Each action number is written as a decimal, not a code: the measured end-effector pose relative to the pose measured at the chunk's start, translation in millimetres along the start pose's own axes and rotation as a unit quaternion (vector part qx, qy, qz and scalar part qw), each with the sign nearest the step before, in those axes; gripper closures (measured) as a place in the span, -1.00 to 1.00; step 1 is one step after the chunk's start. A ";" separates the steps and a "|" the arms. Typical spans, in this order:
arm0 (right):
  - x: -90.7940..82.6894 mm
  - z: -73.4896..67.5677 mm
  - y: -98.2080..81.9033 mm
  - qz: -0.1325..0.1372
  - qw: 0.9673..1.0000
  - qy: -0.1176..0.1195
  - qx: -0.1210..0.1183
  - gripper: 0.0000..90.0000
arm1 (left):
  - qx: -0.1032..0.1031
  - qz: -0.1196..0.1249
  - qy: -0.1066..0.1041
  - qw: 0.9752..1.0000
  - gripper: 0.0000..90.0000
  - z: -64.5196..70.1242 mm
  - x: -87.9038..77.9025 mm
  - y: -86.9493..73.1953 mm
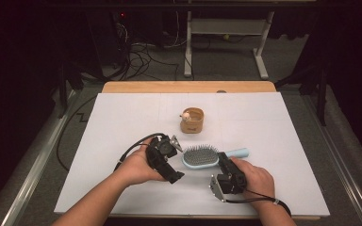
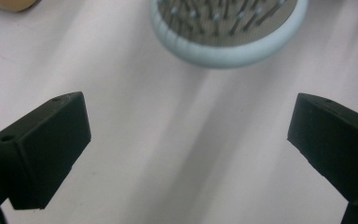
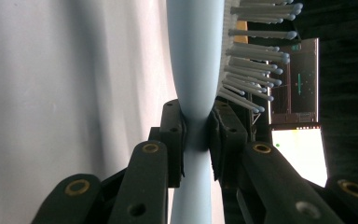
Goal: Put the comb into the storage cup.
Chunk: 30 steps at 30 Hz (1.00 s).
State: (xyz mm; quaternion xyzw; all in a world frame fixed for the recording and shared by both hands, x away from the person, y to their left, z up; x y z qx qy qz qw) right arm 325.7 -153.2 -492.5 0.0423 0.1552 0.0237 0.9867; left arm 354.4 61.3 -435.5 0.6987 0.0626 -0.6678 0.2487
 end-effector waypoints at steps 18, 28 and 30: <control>3.2 0.0 -9.8 -0.017 1.000 -0.001 0.001 0.73 | -0.042 0.005 -0.006 0.999 -1.00 -19.3 8.0 -32.2; 2.5 4.3 -12.8 -0.017 1.000 -0.002 0.018 0.73 | -0.071 0.069 -0.009 0.995 -1.00 -25.0 8.1 -45.1; 2.2 5.4 -13.4 -0.016 1.000 -0.002 0.023 0.73 | -0.076 0.084 -0.002 0.994 -1.00 -26.6 7.7 -48.2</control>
Point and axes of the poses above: each handheld gripper's, and its own axes: x roughly forward along the jaws, y roughly out of its top, z roughly to its right, the point moved 4 cm from there along x, roughly forward along the jaws, and after that the axes turned 10 degrees about -z, right-handed, at the moved point
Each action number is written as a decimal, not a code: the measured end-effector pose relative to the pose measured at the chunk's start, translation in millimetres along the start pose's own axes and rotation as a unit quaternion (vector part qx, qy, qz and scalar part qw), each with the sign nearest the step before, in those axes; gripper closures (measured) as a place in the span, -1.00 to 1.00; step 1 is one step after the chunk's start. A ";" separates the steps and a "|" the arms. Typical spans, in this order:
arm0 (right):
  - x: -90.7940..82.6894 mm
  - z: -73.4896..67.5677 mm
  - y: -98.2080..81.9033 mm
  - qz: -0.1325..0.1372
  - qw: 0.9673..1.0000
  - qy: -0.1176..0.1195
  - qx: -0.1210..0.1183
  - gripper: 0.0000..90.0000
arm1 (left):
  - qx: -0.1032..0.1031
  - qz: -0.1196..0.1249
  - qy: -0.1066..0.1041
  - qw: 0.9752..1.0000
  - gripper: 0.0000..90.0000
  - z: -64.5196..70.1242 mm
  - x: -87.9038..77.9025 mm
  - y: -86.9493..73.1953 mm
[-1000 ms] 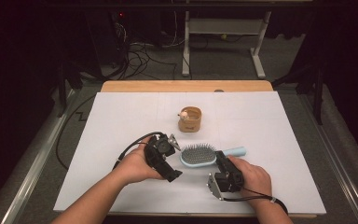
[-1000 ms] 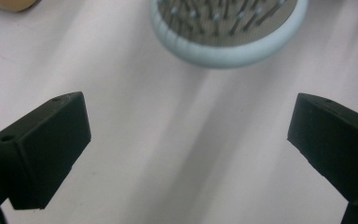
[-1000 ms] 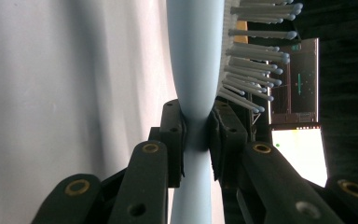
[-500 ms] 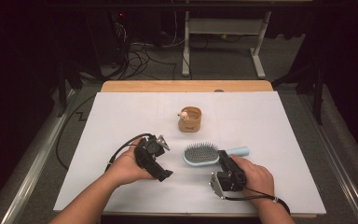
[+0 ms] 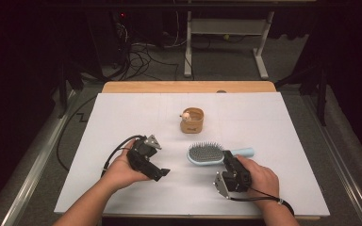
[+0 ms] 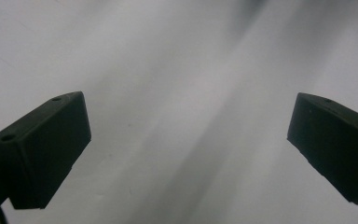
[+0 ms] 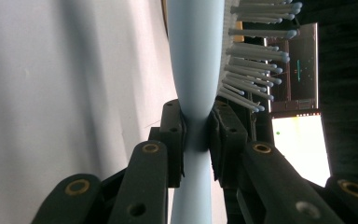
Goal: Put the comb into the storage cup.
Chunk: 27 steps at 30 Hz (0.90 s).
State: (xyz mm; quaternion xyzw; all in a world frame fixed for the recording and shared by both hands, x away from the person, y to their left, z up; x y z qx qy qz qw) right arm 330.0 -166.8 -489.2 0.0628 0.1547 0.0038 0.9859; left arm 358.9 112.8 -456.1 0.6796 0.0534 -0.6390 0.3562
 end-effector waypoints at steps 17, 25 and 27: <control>-5.9 15.4 -6.2 0.009 0.997 0.012 0.081 0.73 | -0.060 0.149 -0.006 0.987 -0.98 -10.9 6.1 -26.7; -6.7 18.6 -8.1 0.016 0.993 0.025 0.116 0.73 | -0.058 0.206 0.001 0.977 -0.97 -14.3 3.9 -35.7; -6.7 19.9 -9.3 0.018 0.992 0.027 0.126 0.73 | -0.059 0.221 0.008 0.973 -0.95 -15.8 0.9 -37.8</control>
Point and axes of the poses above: each handheld gripper's, and its own axes: x roughly forward along the jaws, y roughly out of its top, z roughly to its right, the point moved 4 cm from there along x, roughly forward along the jaws, and after that the axes turned 10 degrees about -z, right-handed, at the moved point
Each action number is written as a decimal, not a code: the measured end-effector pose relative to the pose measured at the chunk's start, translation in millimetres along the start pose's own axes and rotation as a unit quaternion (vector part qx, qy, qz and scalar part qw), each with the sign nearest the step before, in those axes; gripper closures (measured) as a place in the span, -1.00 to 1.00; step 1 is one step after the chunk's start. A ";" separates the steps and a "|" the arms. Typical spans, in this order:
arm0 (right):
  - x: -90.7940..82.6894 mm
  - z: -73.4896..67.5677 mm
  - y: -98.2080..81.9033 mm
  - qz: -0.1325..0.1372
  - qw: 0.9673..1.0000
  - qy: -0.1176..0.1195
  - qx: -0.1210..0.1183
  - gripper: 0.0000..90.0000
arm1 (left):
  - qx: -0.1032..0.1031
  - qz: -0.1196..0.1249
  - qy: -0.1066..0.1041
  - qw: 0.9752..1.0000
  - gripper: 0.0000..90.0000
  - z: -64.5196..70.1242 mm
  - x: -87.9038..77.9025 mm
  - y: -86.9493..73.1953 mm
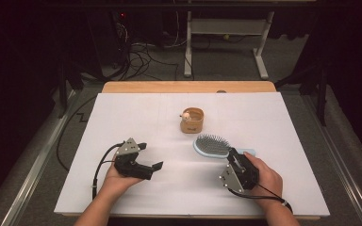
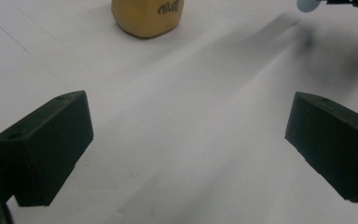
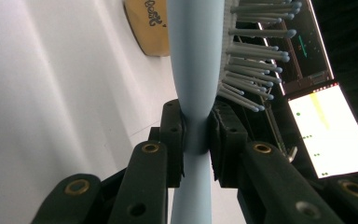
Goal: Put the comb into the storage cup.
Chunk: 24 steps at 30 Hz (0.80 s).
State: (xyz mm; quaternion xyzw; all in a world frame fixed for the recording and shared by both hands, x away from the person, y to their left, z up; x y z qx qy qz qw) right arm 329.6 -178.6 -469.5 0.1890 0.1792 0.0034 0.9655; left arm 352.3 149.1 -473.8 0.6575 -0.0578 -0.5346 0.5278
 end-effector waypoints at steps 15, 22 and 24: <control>-1.3 13.2 -5.5 0.004 0.995 0.029 0.097 0.73 | -0.004 0.033 -0.024 0.999 -1.00 1.6 -2.0 -9.0; -5.8 20.7 -7.3 0.014 0.987 0.050 0.152 0.73 | -0.009 0.048 -0.016 0.999 -1.00 -0.8 -6.2 -8.7; -6.5 23.0 -8.2 0.016 0.984 0.056 0.169 0.73 | -0.012 0.067 -0.010 0.998 -1.00 -2.0 -9.0 -9.5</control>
Point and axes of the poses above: each handheld gripper's, and its own axes: x roughly forward along the jaws, y roughly out of its top, z roughly to its right, the point moved 4 cm from there along x, roughly forward along the jaws, and after that the axes turned 10 degrees about -z, right-handed, at the moved point
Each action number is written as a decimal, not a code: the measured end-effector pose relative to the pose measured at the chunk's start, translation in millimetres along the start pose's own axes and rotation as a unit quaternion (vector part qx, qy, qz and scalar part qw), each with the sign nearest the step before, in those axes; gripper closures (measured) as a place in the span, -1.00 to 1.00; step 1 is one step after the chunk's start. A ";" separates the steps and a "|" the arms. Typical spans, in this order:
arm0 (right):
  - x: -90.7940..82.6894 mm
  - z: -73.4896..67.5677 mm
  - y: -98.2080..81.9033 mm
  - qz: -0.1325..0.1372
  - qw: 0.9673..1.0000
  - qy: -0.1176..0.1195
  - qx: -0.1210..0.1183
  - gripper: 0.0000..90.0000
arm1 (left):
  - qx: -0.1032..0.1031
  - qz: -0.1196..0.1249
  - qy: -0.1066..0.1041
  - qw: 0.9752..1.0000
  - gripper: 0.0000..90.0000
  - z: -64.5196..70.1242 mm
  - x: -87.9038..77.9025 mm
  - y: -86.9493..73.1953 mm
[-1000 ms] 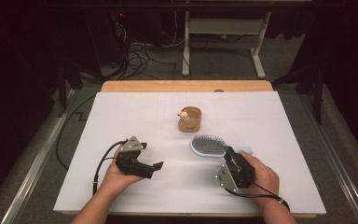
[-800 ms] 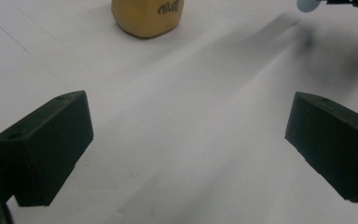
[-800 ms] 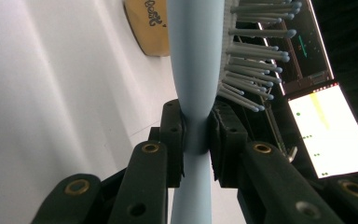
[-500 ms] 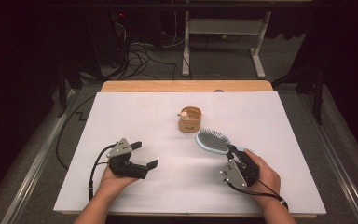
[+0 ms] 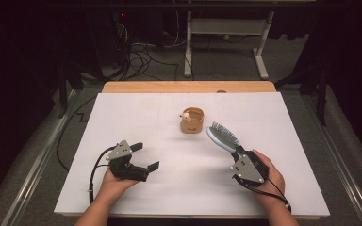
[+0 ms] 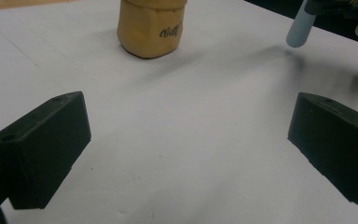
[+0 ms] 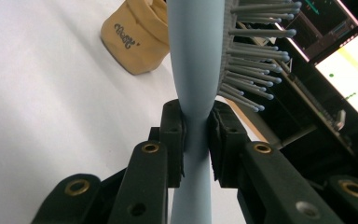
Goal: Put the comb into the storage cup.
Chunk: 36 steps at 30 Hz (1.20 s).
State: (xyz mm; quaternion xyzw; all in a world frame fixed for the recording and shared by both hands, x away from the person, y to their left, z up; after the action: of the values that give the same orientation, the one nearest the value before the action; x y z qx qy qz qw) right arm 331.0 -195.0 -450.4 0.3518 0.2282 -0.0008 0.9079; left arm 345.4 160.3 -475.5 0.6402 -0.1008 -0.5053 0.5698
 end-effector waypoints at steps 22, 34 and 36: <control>-7.0 23.7 -12.9 0.035 0.978 0.084 0.189 0.73 | 0.001 0.030 0.021 0.999 -1.00 -4.4 -8.7 -3.4; -7.3 30.2 -17.1 0.049 0.961 0.118 0.245 0.73 | -0.002 0.024 0.017 1.000 -0.98 -3.2 -7.8 -3.7; -7.6 31.5 -17.9 0.050 0.958 0.121 0.256 0.73 | -0.002 0.024 0.015 1.000 -0.98 -3.2 -7.8 -3.7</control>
State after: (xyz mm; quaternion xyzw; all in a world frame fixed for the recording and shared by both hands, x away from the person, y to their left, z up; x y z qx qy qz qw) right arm 334.4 -229.9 -438.3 0.5808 0.3104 0.0290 0.7520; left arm 342.5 169.0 -474.9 0.6438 -0.1065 -0.4823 0.5844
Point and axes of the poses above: each handheld gripper's, and its own axes: x roughly forward along the jaws, y roughly out of its top, z roughly to its right, the point moved 4 cm from there along x, roughly forward along the jaws, and after that the axes turned 10 degrees about -z, right-handed, at the moved point
